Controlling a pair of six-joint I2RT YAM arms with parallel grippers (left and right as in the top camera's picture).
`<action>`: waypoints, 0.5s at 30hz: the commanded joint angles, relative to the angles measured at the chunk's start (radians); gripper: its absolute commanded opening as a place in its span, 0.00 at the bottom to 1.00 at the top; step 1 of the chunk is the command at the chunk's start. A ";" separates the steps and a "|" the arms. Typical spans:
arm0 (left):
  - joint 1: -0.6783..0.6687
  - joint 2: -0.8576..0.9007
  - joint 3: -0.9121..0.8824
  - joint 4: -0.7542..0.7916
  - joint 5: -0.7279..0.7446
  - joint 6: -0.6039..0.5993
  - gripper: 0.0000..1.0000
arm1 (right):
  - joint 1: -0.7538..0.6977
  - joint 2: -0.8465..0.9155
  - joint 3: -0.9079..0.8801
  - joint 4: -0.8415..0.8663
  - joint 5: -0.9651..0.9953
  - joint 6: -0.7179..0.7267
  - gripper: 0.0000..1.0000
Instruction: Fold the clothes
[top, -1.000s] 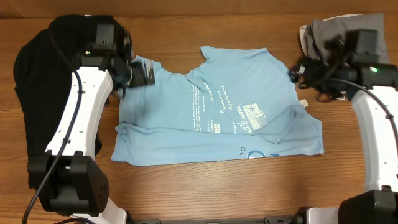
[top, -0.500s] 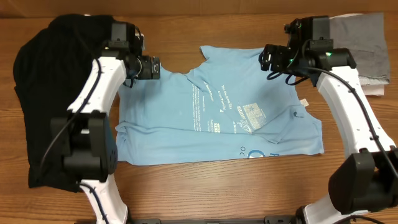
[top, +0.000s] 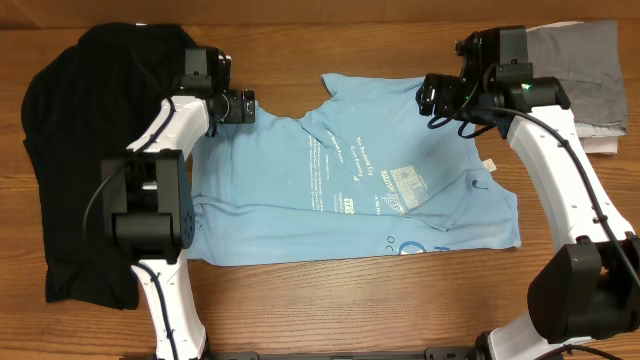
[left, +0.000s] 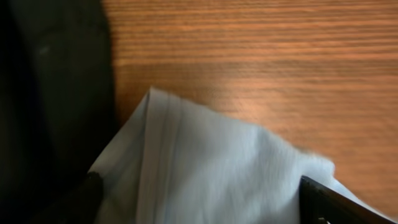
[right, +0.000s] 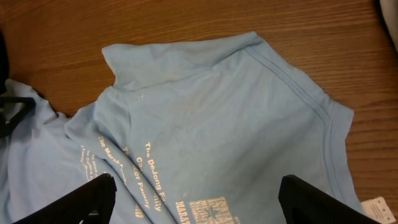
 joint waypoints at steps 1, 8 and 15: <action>0.004 0.051 0.007 0.056 0.043 0.037 1.00 | 0.012 0.000 0.019 0.005 -0.002 0.006 0.88; -0.002 0.064 0.031 0.112 0.083 0.033 0.93 | 0.014 0.000 0.019 0.018 -0.002 0.006 0.87; -0.010 0.062 0.169 -0.025 0.087 0.029 0.86 | 0.014 0.000 0.019 0.033 -0.002 0.006 0.87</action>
